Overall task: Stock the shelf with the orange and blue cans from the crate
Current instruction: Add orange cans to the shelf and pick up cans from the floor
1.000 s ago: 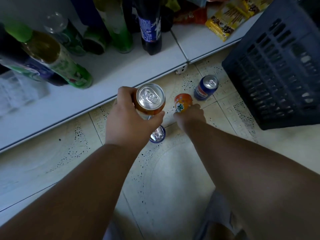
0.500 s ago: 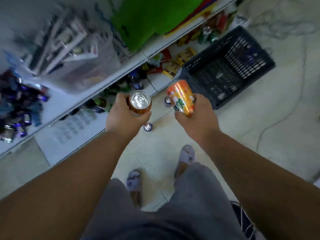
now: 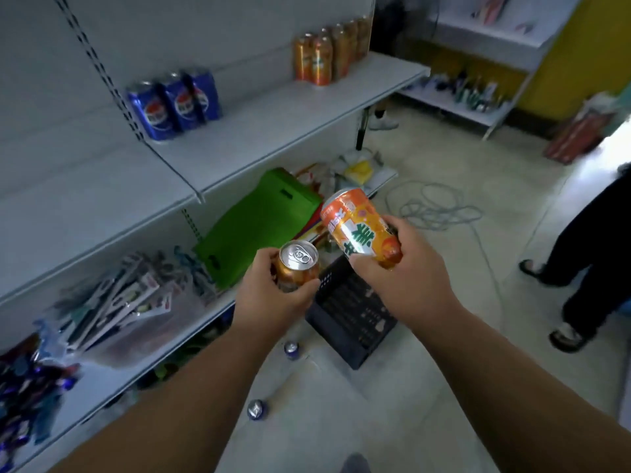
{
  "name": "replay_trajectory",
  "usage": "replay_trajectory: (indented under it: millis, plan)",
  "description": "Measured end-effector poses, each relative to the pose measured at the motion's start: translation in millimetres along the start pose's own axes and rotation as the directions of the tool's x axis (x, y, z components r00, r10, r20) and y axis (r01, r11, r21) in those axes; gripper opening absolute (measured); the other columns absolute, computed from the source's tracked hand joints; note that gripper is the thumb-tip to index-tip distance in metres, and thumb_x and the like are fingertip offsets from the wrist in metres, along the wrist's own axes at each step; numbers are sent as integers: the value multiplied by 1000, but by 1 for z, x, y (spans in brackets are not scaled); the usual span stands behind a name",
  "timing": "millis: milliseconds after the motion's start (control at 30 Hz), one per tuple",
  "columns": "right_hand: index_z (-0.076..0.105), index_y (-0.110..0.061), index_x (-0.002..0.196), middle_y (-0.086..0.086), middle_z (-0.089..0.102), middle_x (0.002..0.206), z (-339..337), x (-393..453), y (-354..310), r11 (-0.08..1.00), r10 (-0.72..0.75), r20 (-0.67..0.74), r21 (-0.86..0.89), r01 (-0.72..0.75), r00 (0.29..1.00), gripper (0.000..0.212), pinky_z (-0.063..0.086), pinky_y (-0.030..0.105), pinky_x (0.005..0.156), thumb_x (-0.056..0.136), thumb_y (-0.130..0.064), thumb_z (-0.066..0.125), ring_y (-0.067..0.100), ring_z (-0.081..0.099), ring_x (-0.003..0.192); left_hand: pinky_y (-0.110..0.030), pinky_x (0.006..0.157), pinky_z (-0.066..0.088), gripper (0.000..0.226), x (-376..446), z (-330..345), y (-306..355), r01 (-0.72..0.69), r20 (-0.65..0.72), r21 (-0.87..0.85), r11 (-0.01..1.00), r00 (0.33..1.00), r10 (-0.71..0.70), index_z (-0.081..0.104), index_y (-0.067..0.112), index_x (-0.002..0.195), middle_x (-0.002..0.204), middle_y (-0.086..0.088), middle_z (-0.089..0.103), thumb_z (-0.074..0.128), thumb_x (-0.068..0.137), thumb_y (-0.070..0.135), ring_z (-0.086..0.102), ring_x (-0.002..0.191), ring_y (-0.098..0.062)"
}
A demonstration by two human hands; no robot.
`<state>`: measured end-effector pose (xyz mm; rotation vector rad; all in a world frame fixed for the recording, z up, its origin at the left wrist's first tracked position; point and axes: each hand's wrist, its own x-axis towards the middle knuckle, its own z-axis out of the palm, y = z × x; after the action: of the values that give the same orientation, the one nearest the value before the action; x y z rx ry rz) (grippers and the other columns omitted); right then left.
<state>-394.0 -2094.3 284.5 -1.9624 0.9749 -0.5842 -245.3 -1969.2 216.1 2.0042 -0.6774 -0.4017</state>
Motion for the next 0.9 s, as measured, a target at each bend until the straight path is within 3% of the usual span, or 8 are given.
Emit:
replay_trajectory:
  millis: [67,167,233,400,567,700,800,900]
  plan:
    - [49,-36,125,-17,60,103,-25,28,-5,1000,-16,-25,27,17,1000,61,40,3,60,71,-38,77,-13,55,81,-16,72,48,59,14,16,23,3,-21,-66,998,1000,-4,52,34,107,99,15,66,89,61,38,62,88,3]
    - [48,-37,114,-17,58,98,-54,75,-13,995,8,-61,99,-2,998,57,40,4,53,69,-36,82,-6,58,75,-35,77,59,60,43,35,53,13,-25,-163,987,1000,-17,53,37,108,100,14,68,88,59,42,67,87,-3]
    - [49,-37,109,-17,59,97,-68,110,-13,985,13,-69,172,-1,998,53,44,8,55,69,-33,83,-4,61,73,-39,79,59,60,69,47,71,-4,-32,-171,985,999,-2,53,36,111,101,13,68,88,62,40,67,88,-5]
    - [53,-41,107,-13,62,103,-103,186,0,972,-6,-128,233,36,992,51,57,27,70,67,-32,84,5,65,86,-38,82,58,61,146,84,106,-59,-25,-166,984,998,56,51,35,115,104,9,67,87,65,40,67,89,-7]
    - [48,-38,114,-15,59,104,-162,257,24,975,21,-180,223,20,983,58,56,24,73,70,-31,84,4,64,88,-31,82,58,58,208,144,165,-71,26,-194,978,997,77,51,32,117,104,7,67,85,71,33,67,89,-5]
    - [52,-30,116,-11,63,103,-203,325,64,955,54,-202,297,9,978,57,55,22,74,70,-29,85,5,65,89,-28,76,55,48,252,208,197,-76,-26,-206,976,997,72,50,33,113,98,12,66,80,76,35,64,84,0]
    - [59,-30,105,-8,68,98,-229,384,97,934,28,-159,356,31,987,46,55,23,72,68,-28,87,5,68,86,-26,68,52,37,280,258,218,-26,-113,-237,971,994,-1,50,32,106,93,9,64,77,81,35,64,82,-8]
    - [62,-30,97,-10,70,92,-250,450,124,939,-79,-24,334,82,997,40,52,18,66,67,-26,87,0,67,81,-34,73,55,33,307,305,237,14,-228,-259,966,971,-76,50,32,103,92,7,65,75,81,37,65,82,-10]
